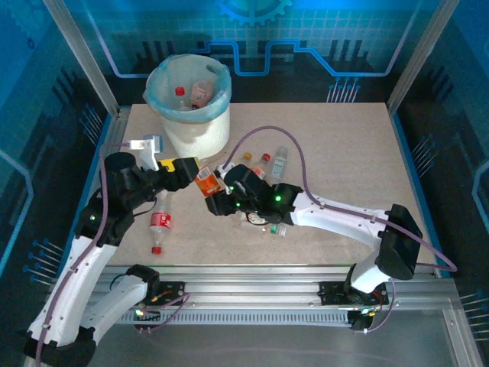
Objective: Put the plastic bottles in the bin
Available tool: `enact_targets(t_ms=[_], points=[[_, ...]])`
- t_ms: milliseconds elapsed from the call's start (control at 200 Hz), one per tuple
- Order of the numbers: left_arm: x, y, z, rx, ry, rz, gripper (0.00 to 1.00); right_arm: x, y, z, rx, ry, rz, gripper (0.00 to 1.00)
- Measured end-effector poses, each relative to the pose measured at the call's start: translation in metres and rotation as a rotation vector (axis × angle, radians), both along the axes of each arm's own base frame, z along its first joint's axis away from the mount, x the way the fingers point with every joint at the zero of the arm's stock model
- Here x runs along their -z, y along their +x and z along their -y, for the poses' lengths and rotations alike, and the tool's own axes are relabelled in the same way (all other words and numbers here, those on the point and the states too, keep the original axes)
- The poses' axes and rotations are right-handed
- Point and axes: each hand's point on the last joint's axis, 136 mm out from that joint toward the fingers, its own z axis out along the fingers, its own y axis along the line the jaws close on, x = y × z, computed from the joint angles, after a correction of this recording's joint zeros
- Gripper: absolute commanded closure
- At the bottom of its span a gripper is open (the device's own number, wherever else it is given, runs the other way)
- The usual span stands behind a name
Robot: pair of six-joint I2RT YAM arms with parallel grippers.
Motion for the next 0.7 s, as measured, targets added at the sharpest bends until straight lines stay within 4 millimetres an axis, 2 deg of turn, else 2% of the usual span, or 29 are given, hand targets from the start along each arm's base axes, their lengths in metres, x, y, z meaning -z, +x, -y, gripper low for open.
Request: enact_targets(t_ms=[215,435,700], points=[[0.004,0.007,0.009,0.024,-0.052,-0.046,0.17,-0.013,-0.001,-0.002,-0.025,0.074,0.003,0.46],[0.016,0.016,0.012,0.013,-0.075,-0.105,0.19,-0.005,-0.005,-0.002,-0.041,0.087,-0.028,0.46],[0.024,0.018,0.013,0.011,-0.071,-0.129,0.19,-0.009,-0.007,-0.003,-0.049,0.106,-0.024,0.46]])
